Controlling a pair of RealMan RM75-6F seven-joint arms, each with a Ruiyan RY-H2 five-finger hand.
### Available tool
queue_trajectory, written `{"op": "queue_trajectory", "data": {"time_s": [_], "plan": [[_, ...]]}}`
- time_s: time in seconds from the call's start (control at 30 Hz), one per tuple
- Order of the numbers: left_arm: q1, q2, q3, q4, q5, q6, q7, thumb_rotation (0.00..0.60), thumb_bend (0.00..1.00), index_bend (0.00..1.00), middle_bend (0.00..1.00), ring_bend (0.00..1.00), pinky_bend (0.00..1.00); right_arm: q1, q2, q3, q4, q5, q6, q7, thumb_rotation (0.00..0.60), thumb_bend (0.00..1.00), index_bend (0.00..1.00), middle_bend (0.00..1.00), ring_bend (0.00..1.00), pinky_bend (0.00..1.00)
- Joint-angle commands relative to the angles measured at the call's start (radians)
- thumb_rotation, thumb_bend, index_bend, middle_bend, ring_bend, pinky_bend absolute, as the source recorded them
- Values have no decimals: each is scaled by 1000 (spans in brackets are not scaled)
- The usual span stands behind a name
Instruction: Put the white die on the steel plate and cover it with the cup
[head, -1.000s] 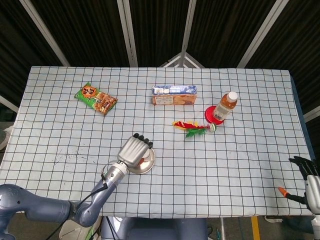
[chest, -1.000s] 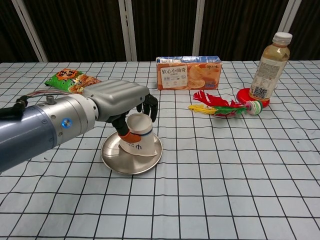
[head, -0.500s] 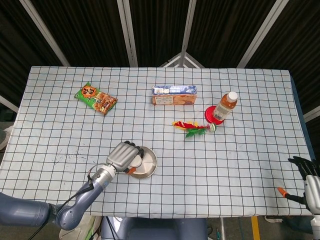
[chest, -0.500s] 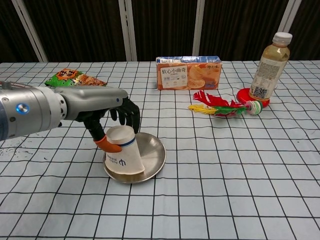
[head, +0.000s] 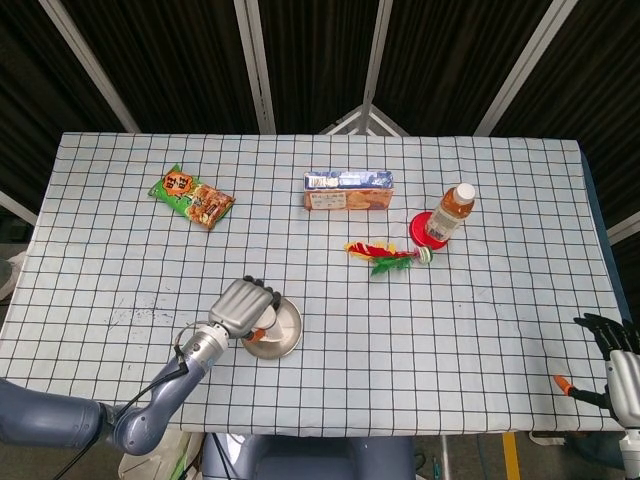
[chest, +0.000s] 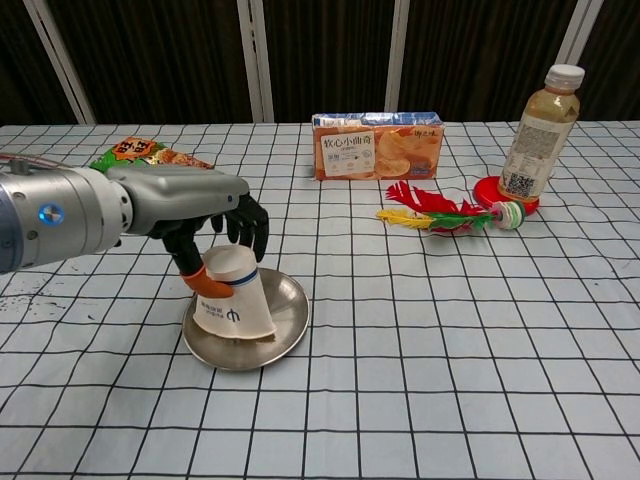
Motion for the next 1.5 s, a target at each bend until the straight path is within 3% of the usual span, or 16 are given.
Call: {"op": "queue_trajectory", "data": {"time_s": [0.03,0.33,0.6,0.87,1.1,1.5], "plan": [[20,-63,6,71,135,60,-22,600,415,429,415,295,252,0,2,0,-1,0,-1,1,600,96,224,188,126,0],[23,-151,29,177,240,108,59,600,415,430,414,295,251,0,6,-2,-6,0,-6,4,600,96,224,188,126,0],[40,-184,19,195,238,81,41,600,415,430,413,295,251,2,8,-4,-9,3,-13,6,600,96,224,188,126,0],[73,-104,-46,118,283,141,-26,600,415,430,408,295,251,2,8,-4,-10,1,-12,5,600,96,224,188,126,0],[116,-28,-111,149,346,252,-78,600,415,430,389,287,249,2,5,-5,-13,0,-12,-6,600,96,224,188,126,0],[215,129,-117,243,143,154,-144,600,410,404,350,242,229,1,7,-5,-18,2,-9,-10,600,96,224,188,126,0]]}}
